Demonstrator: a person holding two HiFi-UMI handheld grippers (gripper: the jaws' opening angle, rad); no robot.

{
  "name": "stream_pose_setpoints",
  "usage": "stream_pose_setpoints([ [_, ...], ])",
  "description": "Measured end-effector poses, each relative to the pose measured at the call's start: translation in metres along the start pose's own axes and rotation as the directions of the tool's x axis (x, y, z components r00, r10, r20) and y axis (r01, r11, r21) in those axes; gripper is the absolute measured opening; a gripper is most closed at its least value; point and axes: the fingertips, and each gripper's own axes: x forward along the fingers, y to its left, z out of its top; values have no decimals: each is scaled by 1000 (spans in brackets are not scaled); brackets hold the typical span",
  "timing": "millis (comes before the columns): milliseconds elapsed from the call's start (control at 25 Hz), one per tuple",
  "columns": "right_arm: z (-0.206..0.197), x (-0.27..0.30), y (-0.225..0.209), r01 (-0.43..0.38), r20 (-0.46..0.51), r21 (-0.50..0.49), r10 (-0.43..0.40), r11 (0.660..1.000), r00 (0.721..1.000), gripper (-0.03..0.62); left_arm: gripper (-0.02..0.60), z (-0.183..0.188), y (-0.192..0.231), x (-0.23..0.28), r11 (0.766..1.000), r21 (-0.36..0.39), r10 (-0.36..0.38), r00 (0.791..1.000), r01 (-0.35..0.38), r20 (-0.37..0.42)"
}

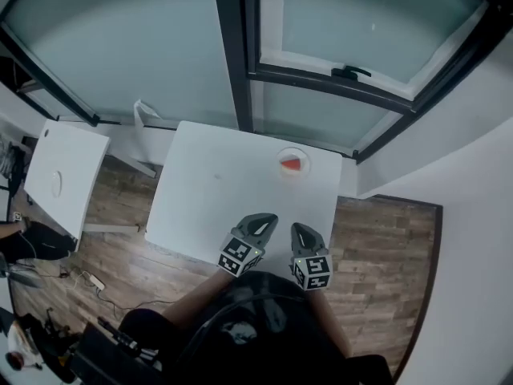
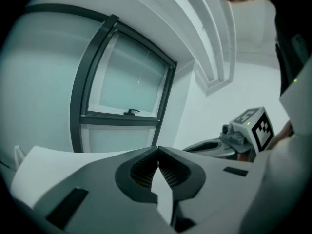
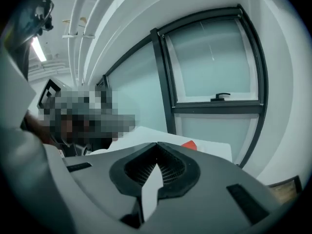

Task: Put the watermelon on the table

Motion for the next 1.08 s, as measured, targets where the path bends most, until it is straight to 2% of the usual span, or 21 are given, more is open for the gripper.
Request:
stream_pose_setpoints([
  [80,-4,-3,-2,18,-15,-20,-18,1000,1000,12,5,-8,1,-1,998,48,44,998,-41,-48],
  [240,-11,1,-17,50,-52,-24,-51,998,997,12,5,-15,5,5,995,43,90,993,-87,-81],
  [720,-8,-9,-35,119,-19,4,-119,993,993,12,5,-40,9,2,996,0,89,983,-90,-162],
  [1080,-6,-4,-40,120,-10,25,-120,992,993,12,5,-36,4,2,997,20,79,986,-77,-147],
])
